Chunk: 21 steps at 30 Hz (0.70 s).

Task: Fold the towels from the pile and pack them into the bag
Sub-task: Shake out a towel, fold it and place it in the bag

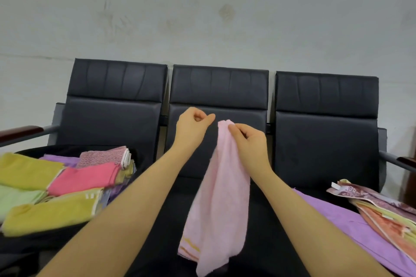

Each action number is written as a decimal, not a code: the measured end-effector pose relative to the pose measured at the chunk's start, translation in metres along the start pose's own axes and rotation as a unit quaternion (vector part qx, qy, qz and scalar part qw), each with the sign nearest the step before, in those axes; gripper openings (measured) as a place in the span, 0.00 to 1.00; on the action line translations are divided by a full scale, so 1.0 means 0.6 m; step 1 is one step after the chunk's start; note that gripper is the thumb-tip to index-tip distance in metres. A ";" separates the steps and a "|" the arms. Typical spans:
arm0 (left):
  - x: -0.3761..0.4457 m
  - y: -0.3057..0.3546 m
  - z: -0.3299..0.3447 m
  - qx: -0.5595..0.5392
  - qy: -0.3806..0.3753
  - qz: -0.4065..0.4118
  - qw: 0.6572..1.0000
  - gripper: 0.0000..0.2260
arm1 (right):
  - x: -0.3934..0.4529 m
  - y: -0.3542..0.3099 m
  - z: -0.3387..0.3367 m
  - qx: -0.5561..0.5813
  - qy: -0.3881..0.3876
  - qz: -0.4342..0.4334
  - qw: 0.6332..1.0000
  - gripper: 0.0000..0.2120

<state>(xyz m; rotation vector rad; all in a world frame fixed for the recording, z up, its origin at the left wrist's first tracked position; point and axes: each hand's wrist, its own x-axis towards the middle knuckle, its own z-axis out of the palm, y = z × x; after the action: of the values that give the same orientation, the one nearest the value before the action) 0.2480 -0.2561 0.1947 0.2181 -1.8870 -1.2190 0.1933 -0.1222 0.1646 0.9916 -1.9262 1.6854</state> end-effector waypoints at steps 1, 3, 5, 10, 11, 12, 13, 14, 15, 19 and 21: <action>-0.009 -0.005 0.006 0.007 0.005 -0.006 1.000 0.11 | -0.001 0.004 0.000 -0.003 0.001 0.003 1.000 0.07; -0.026 -0.010 0.020 0.018 -0.042 -0.027 0.999 0.19 | -0.007 0.006 0.001 -0.004 -0.006 0.001 1.000 0.07; -0.036 -0.015 0.031 0.009 -0.065 -0.046 0.997 0.20 | -0.012 0.011 0.004 -0.012 -0.017 -0.004 1.000 0.06; -0.034 -0.018 0.039 -0.033 -0.076 -0.090 0.993 0.12 | -0.021 0.034 0.008 -0.051 -0.015 0.012 0.998 0.07; -0.034 -0.020 0.042 -0.026 -0.081 -0.090 0.992 0.11 | -0.022 0.035 0.008 -0.052 -0.014 0.017 0.998 0.06; -0.032 -0.022 0.044 -0.015 -0.079 -0.087 0.993 0.10 | -0.022 0.034 0.007 -0.048 -0.009 0.023 0.999 0.05; -0.030 -0.025 0.043 -0.003 -0.070 -0.084 0.994 0.09 | -0.022 0.034 0.005 -0.037 0.001 0.030 0.999 0.06; -0.026 -0.028 0.041 0.011 -0.059 -0.084 0.995 0.09 | -0.021 0.034 0.001 -0.019 0.015 0.037 0.999 0.07; -0.021 -0.031 0.038 0.023 -0.047 -0.083 0.995 0.08 | -0.019 0.033 -0.005 0.001 0.031 0.045 0.998 0.08; 0.007 -0.034 0.006 0.046 0.011 -0.070 0.996 0.06 | 0.002 0.027 -0.037 0.065 0.091 0.079 0.991 0.10; 0.023 -0.027 -0.011 -0.009 0.055 -0.074 0.996 0.02 | 0.018 0.019 -0.047 0.094 0.144 0.092 0.981 0.10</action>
<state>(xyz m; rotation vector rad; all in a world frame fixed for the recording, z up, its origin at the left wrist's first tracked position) 0.2399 -0.2765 0.1905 0.4137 -1.7888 -1.2956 0.1731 -0.0971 0.1699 0.6019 -1.7362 2.0205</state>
